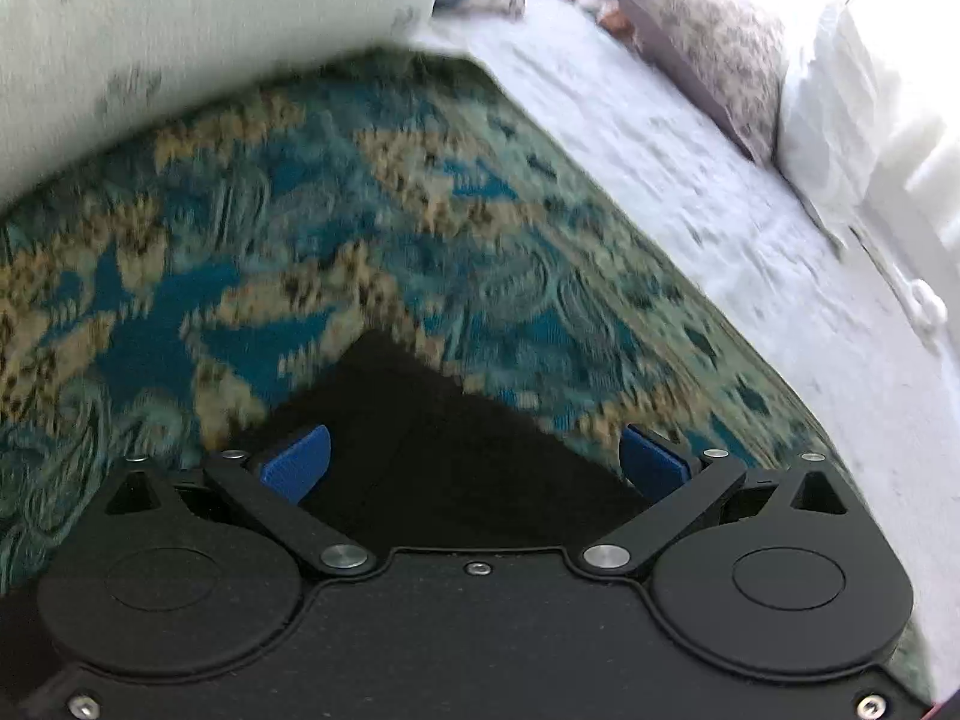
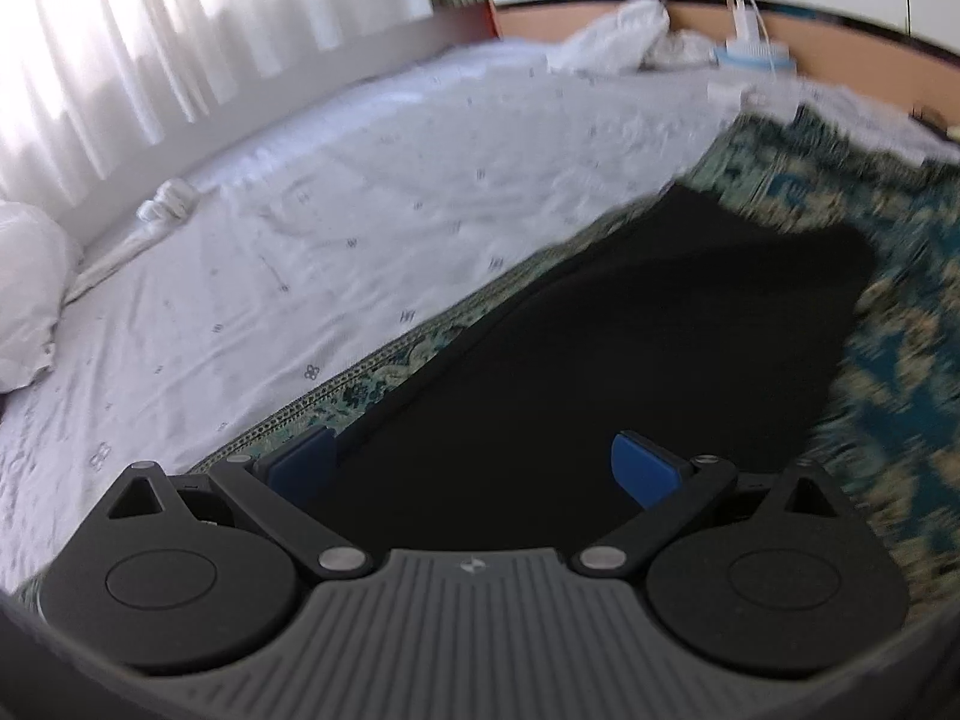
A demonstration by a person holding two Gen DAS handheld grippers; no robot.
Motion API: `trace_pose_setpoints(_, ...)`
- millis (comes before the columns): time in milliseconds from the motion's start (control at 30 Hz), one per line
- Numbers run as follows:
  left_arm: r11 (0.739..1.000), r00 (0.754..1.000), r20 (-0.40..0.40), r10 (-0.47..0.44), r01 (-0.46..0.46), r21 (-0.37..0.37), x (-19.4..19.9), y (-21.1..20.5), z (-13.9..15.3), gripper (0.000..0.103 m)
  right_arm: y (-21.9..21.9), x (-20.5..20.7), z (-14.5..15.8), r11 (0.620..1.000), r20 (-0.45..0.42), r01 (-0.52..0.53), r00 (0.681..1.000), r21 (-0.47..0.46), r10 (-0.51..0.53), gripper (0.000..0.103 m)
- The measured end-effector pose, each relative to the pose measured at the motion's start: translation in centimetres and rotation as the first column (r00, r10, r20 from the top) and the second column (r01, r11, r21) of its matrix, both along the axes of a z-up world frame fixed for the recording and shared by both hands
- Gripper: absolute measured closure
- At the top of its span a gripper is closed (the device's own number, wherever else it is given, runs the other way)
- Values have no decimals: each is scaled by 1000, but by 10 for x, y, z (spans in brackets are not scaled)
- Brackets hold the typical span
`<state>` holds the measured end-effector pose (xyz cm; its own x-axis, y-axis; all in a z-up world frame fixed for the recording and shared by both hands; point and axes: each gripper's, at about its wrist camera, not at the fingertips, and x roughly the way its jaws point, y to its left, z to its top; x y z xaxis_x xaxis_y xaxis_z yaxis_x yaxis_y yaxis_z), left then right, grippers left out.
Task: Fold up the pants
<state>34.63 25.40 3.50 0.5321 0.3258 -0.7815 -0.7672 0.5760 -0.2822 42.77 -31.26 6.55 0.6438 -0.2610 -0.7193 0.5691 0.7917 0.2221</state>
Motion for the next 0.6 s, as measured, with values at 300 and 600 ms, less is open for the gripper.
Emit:
trace_pose_setpoints(300,978,983,-151,104,-73,195,39,-28,-18,0,32,70,-35,983,-107,44,992,-177,-63,0)
trace_pose_setpoints(600,963,962,-216,169,-115,242,55,-33,-24,0,32,89,-57,967,-210,128,962,-222,-175,0)
